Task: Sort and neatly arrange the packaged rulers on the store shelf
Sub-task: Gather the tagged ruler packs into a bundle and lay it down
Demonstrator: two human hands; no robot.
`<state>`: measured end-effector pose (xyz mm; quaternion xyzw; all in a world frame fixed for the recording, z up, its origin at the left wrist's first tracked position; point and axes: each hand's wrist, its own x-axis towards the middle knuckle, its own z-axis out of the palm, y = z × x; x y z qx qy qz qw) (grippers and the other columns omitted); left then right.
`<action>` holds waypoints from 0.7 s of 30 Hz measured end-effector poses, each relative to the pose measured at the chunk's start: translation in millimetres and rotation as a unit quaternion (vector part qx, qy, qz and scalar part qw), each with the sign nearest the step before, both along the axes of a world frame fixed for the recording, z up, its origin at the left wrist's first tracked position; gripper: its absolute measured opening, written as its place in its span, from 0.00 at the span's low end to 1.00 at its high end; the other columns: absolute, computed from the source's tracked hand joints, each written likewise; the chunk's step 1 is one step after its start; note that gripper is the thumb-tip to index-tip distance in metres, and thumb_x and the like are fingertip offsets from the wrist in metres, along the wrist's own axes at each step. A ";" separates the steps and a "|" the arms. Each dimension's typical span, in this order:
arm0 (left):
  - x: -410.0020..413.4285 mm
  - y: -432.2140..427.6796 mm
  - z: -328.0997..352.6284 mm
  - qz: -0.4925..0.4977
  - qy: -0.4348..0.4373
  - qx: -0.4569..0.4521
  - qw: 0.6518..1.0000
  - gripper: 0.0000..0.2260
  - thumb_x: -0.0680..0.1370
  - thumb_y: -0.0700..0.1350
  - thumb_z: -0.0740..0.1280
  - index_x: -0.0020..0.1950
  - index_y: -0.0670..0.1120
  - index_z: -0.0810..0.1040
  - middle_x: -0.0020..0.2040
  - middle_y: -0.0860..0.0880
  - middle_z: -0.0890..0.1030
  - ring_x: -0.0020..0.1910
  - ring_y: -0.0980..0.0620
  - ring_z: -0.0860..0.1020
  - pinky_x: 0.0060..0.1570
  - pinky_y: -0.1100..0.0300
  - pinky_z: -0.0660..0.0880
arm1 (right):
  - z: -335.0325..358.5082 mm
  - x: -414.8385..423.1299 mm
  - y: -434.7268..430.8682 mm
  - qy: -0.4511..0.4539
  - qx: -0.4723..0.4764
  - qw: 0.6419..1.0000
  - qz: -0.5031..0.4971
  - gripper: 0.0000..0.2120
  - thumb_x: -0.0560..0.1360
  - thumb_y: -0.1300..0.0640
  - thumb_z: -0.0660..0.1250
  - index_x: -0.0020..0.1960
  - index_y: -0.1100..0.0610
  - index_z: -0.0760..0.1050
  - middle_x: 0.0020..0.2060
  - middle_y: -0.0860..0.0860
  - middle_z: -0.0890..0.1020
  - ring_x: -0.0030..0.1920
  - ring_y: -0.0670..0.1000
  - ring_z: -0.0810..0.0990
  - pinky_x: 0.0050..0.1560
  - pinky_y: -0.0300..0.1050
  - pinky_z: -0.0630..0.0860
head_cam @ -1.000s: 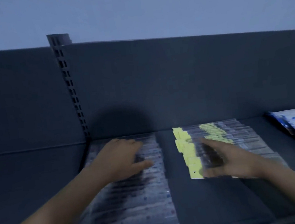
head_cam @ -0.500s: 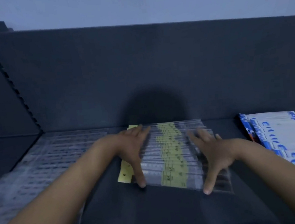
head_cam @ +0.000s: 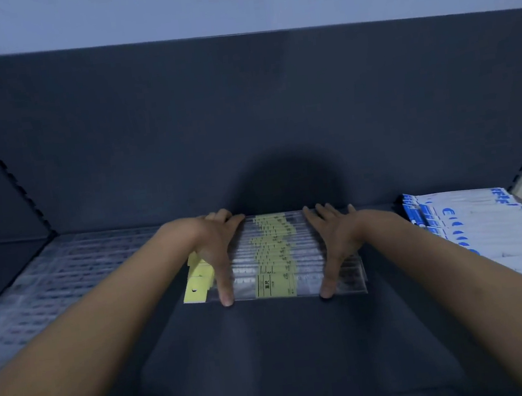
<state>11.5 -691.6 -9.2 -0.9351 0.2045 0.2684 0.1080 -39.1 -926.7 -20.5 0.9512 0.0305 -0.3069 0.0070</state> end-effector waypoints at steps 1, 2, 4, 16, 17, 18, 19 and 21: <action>1.8 -0.4 1.2 -0.001 -0.005 -0.006 1.000 0.76 0.40 0.66 0.80 0.76 0.60 0.36 0.75 0.58 0.48 0.77 0.50 0.47 0.72 0.48 0.61 | -0.1 1.4 -1.3 -0.003 0.006 1.000 -0.001 0.81 0.37 0.26 0.73 0.73 0.48 0.25 0.75 0.49 0.32 0.75 0.52 0.31 0.70 0.63 0.30; 3.4 -0.4 2.6 -0.002 -0.011 -0.011 1.000 0.74 0.40 0.65 0.80 0.77 0.60 0.39 0.73 0.57 0.51 0.76 0.50 0.50 0.71 0.49 0.63 | 0.1 1.9 -2.6 -0.010 0.012 1.000 -0.001 0.81 0.38 0.26 0.73 0.74 0.48 0.28 0.76 0.48 0.35 0.75 0.52 0.34 0.70 0.62 0.30; 6.4 -1.5 6.9 0.001 -0.015 -0.026 1.000 0.68 0.43 0.64 0.81 0.76 0.60 0.48 0.69 0.56 0.57 0.71 0.50 0.58 0.68 0.50 0.66 | 1.8 2.9 -5.4 -0.044 0.021 0.999 0.001 0.78 0.38 0.26 0.73 0.77 0.50 0.37 0.77 0.47 0.45 0.77 0.53 0.44 0.72 0.61 0.33; 0.8 0.0 14.2 0.053 0.027 -0.104 0.993 0.32 0.50 0.57 0.83 0.49 0.54 0.74 0.50 0.56 0.77 0.51 0.51 0.78 0.55 0.51 0.78 | 12.7 5.9 -10.0 -0.084 0.137 0.986 -0.051 0.36 0.51 0.43 0.82 0.54 0.52 0.71 0.50 0.45 0.76 0.48 0.48 0.75 0.49 0.45 0.75; -1.0 0.7 14.8 0.056 0.027 -0.106 0.992 0.32 0.50 0.57 0.83 0.49 0.53 0.74 0.50 0.56 0.77 0.51 0.51 0.77 0.55 0.50 0.78 | 13.0 5.5 -10.1 -0.083 0.140 0.985 -0.050 0.36 0.52 0.43 0.82 0.53 0.52 0.70 0.50 0.45 0.75 0.48 0.48 0.75 0.47 0.45 0.74; -2.3 1.7 14.7 0.059 0.025 -0.107 0.992 0.33 0.51 0.56 0.83 0.50 0.53 0.73 0.50 0.57 0.76 0.52 0.50 0.77 0.55 0.51 0.78 | 13.0 4.8 -10.2 -0.082 0.141 0.985 -0.049 0.36 0.52 0.44 0.82 0.54 0.52 0.70 0.50 0.45 0.75 0.48 0.48 0.74 0.46 0.44 0.73; -3.6 2.8 14.3 0.063 0.021 -0.109 0.992 0.34 0.52 0.56 0.83 0.51 0.52 0.73 0.50 0.57 0.76 0.52 0.50 0.77 0.54 0.52 0.78 | 12.9 4.1 -10.5 -0.082 0.143 0.985 -0.049 0.36 0.53 0.44 0.82 0.54 0.53 0.70 0.50 0.45 0.75 0.49 0.48 0.74 0.46 0.44 0.73; -5.7 5.5 12.5 0.069 0.013 -0.116 0.991 0.35 0.53 0.56 0.83 0.54 0.51 0.72 0.50 0.58 0.75 0.53 0.50 0.76 0.51 0.54 0.77 | 11.9 2.3 -11.5 -0.087 0.151 0.983 -0.056 0.36 0.53 0.46 0.82 0.55 0.52 0.69 0.52 0.46 0.75 0.49 0.47 0.74 0.47 0.44 0.74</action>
